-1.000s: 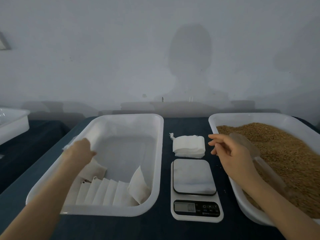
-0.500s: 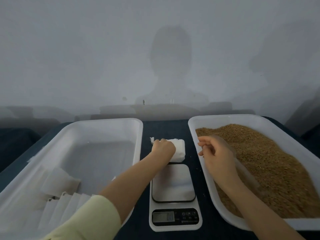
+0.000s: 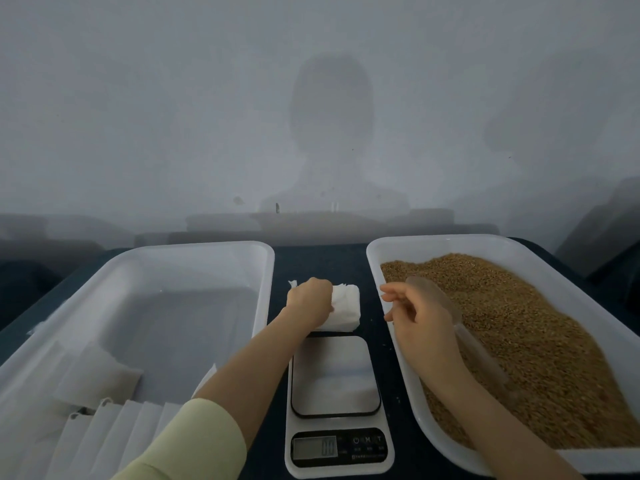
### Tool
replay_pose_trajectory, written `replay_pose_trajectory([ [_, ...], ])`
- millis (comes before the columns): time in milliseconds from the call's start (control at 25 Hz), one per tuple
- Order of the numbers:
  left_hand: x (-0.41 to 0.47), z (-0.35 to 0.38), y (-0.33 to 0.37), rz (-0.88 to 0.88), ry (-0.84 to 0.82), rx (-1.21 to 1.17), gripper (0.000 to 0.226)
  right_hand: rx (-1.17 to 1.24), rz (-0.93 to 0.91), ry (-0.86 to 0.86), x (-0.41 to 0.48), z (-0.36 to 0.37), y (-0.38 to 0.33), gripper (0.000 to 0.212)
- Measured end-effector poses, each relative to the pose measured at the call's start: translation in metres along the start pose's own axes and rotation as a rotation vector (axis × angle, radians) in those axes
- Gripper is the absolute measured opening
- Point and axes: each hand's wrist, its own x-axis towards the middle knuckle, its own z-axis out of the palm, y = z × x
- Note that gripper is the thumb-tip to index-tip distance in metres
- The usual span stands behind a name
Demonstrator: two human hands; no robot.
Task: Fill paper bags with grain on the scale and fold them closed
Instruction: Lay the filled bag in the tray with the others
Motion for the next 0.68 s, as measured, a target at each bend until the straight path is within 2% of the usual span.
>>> replay_pose_trajectory([
  [120,-0.004,-0.007,-0.015,-0.015,0.238,-0.056,0.033,-0.002,-0.006,0.004,0.0,-0.001,-0.001,0.028],
  [200,-0.013,-0.02,-0.023,-0.094,0.397,-0.377,0.029,-0.009,-0.01,0.001,0.0,-0.001,-0.001,0.027],
  [320,-0.039,-0.043,-0.028,-0.154,0.483,-0.81,0.009,-0.015,-0.011,-0.048,-0.003,0.001,-0.001,0.025],
  [400,-0.066,-0.044,-0.024,-0.145,0.366,-1.273,0.015,0.027,0.0,-0.133,-0.006,0.005,-0.001,0.022],
  [480,-0.098,-0.03,-0.019,-0.033,0.204,-1.64,0.023,0.15,0.065,-0.3,-0.009,0.01,-0.005,0.021],
  [560,-0.122,-0.014,-0.015,0.047,0.078,-1.764,0.028,0.307,0.139,-0.455,-0.01,0.014,-0.012,0.024],
  [680,-0.128,-0.006,-0.016,0.021,-0.018,-1.968,0.03,0.521,0.285,-0.435,-0.009,0.016,-0.018,0.026],
])
